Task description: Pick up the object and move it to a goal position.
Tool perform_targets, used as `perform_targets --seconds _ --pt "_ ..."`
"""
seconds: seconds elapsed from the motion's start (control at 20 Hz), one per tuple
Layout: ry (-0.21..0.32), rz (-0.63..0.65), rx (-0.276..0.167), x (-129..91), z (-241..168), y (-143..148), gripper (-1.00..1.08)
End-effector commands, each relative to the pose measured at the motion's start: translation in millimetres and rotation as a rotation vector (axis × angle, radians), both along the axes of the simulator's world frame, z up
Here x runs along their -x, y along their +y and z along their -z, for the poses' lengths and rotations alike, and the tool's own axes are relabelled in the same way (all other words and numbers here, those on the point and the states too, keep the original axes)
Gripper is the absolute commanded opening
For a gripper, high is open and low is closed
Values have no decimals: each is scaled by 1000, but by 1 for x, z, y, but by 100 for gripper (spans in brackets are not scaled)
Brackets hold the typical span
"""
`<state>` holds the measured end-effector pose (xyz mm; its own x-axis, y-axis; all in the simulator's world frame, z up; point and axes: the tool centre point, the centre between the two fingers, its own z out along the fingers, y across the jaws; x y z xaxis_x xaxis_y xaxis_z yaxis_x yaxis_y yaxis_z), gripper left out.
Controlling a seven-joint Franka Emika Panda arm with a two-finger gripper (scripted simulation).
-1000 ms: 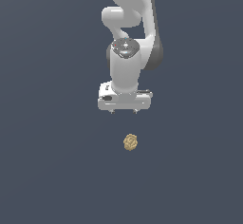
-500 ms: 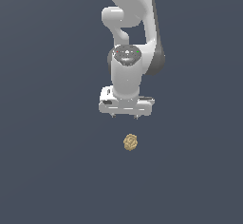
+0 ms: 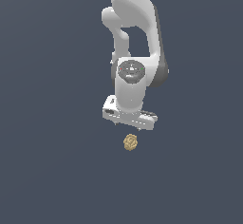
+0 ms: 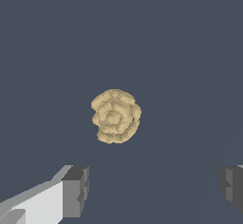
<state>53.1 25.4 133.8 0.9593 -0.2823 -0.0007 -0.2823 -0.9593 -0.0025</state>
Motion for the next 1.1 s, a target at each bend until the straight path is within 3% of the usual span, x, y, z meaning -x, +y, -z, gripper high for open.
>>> perform_targets --seconds 0.0,0.5,1.05 --pt "0 62 0 -9 8 4 100" --pt "0 226 2 -31 31 14 100" --pt "1 261 3 -35 38 17 100"
